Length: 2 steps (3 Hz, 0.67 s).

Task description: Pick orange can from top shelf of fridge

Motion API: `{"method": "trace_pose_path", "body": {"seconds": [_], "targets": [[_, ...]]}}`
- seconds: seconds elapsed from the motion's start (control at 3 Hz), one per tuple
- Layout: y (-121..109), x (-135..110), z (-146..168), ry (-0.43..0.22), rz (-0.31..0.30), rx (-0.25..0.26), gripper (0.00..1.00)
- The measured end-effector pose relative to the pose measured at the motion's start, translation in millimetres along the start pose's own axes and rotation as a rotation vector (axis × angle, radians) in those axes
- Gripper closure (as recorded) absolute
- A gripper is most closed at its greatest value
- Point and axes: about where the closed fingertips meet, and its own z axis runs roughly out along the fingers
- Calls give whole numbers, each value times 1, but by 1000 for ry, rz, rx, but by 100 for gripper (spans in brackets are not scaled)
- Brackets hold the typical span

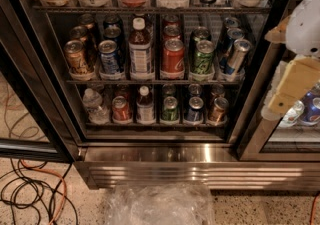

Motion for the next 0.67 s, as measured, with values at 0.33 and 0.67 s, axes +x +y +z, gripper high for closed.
{"method": "trace_pose_path", "body": {"seconds": [0.33,0.67], "targets": [[-1,-56,16,-161,-2,-43,0],[3,-65,14,-192,-2,-54,0]]}}
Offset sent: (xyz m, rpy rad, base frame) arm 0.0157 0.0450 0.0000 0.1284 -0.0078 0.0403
